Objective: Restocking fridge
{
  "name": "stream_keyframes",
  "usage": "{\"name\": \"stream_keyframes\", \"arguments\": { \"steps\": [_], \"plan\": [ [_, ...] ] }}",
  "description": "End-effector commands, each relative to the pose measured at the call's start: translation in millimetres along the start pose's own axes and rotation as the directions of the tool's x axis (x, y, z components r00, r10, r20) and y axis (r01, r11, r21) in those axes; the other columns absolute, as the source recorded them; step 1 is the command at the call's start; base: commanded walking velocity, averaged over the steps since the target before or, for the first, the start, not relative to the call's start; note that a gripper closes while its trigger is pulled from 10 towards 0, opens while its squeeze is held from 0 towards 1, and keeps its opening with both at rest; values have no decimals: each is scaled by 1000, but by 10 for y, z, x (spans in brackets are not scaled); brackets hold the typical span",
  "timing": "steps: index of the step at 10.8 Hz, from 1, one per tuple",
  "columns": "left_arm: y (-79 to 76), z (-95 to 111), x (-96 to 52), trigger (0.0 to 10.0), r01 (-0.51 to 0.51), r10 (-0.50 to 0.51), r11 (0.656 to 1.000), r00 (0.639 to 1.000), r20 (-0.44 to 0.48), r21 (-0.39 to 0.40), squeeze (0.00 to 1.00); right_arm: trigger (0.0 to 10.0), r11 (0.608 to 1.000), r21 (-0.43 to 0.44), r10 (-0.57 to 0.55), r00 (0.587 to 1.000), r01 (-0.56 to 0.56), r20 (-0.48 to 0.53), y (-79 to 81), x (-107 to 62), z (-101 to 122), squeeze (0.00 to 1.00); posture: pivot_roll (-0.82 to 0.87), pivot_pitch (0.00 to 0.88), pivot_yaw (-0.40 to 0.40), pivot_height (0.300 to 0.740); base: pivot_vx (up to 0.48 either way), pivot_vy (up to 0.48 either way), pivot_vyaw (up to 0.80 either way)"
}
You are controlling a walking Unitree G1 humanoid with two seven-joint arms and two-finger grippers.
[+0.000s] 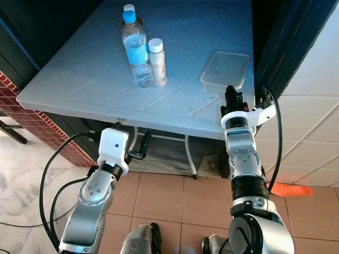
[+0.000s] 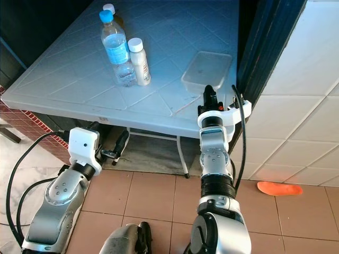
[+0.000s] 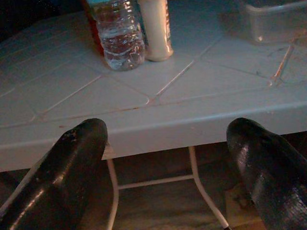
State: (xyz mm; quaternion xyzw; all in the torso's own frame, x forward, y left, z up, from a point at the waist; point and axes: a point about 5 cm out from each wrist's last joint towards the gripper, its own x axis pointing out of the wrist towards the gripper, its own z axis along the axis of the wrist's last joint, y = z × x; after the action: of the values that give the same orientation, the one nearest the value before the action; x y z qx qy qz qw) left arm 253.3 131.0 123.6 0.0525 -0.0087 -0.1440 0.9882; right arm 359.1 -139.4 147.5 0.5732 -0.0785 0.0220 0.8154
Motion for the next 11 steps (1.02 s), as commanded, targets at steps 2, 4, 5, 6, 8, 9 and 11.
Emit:
{"name": "stream_keyframes", "arguments": {
  "steps": [2, 4, 5, 6, 8, 9, 11],
  "plan": [
    [26, -2, -29, 10000, -8, 8, 1000, 1000, -6, 15, 0, 0, 998, 34, -43, 998, 45, -34, -50, -48, -158, 0, 40, 131, 126, 740, 0, 0, 0],
    [19, -4, -19, 10000, -8, 8, 1000, 1000, -5, 14, 0, 0, 999, 29, -44, 997, 46, -68, -66, -98, -228, 0, 36, 130, 122, 740, 0, 0, 0],
    [16, -5, -15, 10000, -9, 9, 1000, 1000, -5, 13, 0, 0, 999, 30, -35, 995, 38, -92, -62, -128, -272, 0, 36, 129, 121, 740, 0, 0, 0],
    [14, -6, -10, 10000, -10, 10, 1000, 1000, -3, 12, 0, 0, 999, 25, -21, 991, 24, -132, -55, -190, -344, 0, 35, 128, 120, 740, 0, 0, 0],
    [14, -5, 0, 10000, -13, 13, 1000, 1000, -1, 11, 0, 0, 1000, 8, 10, 981, -9, -195, -46, -330, -411, 0, 27, 124, 119, 740, 0, 0, 0],
    [11, -5, 0, 10000, -13, 13, 1000, 1000, 1, 10, 0, 0, 1000, -11, 24, 974, -27, -224, -48, -420, -417, 0, 27, 124, 119, 740, 0, 0, 0],
    [4, -5, 18, 10000, -10, 10, 1000, 1000, 3, 7, 0, 0, 998, -36, 39, 955, -52, -295, -85, -664, -379, 0, 10, 121, 119, 740, 0, 0, 0]
  ]
}}
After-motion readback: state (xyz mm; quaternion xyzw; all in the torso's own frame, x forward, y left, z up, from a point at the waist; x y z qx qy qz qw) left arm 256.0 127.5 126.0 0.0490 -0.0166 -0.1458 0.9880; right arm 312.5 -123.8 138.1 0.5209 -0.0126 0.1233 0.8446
